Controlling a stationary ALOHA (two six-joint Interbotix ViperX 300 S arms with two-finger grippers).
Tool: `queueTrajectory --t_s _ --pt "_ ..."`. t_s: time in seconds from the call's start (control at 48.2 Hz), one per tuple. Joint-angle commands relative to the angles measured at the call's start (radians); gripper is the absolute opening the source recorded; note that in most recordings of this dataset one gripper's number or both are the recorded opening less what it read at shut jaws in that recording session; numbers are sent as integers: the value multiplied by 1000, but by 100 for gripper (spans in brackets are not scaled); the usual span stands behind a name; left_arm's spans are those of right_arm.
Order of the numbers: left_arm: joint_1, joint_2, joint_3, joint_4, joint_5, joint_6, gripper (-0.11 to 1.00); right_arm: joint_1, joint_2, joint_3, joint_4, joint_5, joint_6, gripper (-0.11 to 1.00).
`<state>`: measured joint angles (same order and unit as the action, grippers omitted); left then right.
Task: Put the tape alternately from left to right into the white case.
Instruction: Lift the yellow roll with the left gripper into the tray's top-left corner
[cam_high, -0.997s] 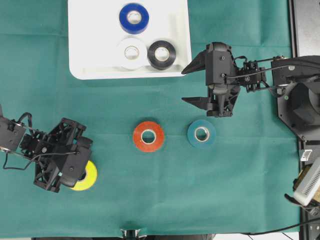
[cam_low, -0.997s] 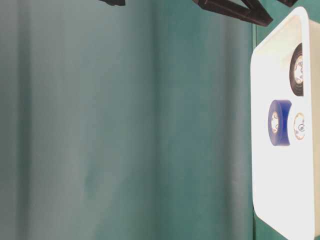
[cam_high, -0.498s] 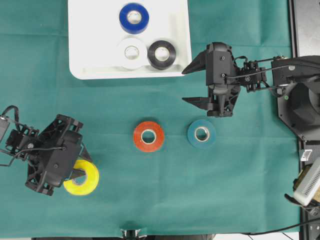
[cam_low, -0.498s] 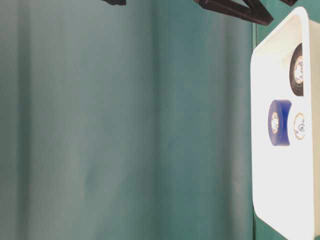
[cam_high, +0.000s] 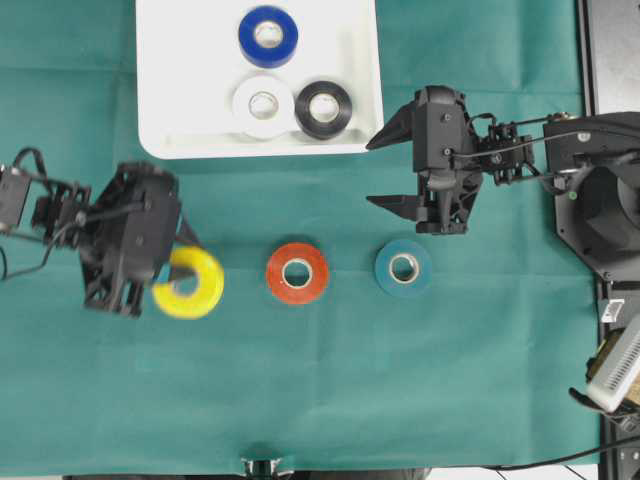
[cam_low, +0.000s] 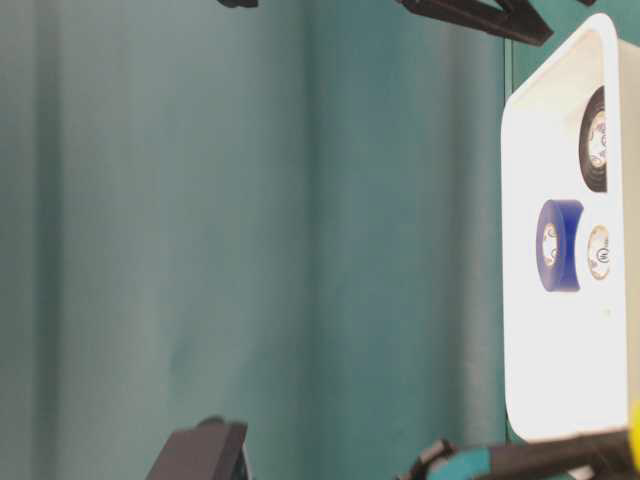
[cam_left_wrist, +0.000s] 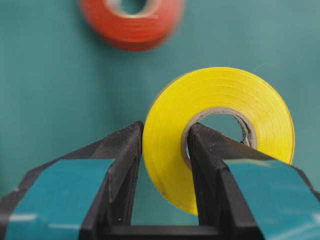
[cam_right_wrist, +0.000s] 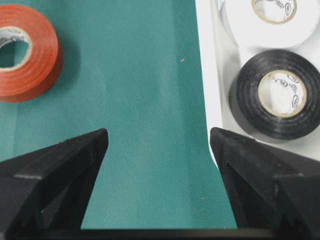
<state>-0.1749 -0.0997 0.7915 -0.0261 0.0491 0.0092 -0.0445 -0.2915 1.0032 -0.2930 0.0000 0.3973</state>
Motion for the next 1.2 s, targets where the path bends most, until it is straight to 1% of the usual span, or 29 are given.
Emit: queueTrajectory --t_s 0.0,0.104,0.395,0.623,0.914,1.059,1.184 --pt "63 -26 -11 2 -5 9 27 2 -15 -6 -2 -9 2 87" --pt "138 -26 -14 2 -5 23 27 2 -15 -5 -2 -9 2 87" --pt "293 -26 -20 3 -5 37 27 2 -15 -6 -2 -9 2 87" --pt "393 -26 -25 3 -9 61 27 2 -15 -5 -2 -23 2 87" --pt "529 -17 -37 2 -11 114 27 2 -14 -2 -2 -28 2 87" --pt "584 -2 -44 2 -12 135 27 2 -15 -2 -2 -28 2 87" --pt "617 20 -51 2 -15 153 27 2 -15 -2 -2 -28 2 87"
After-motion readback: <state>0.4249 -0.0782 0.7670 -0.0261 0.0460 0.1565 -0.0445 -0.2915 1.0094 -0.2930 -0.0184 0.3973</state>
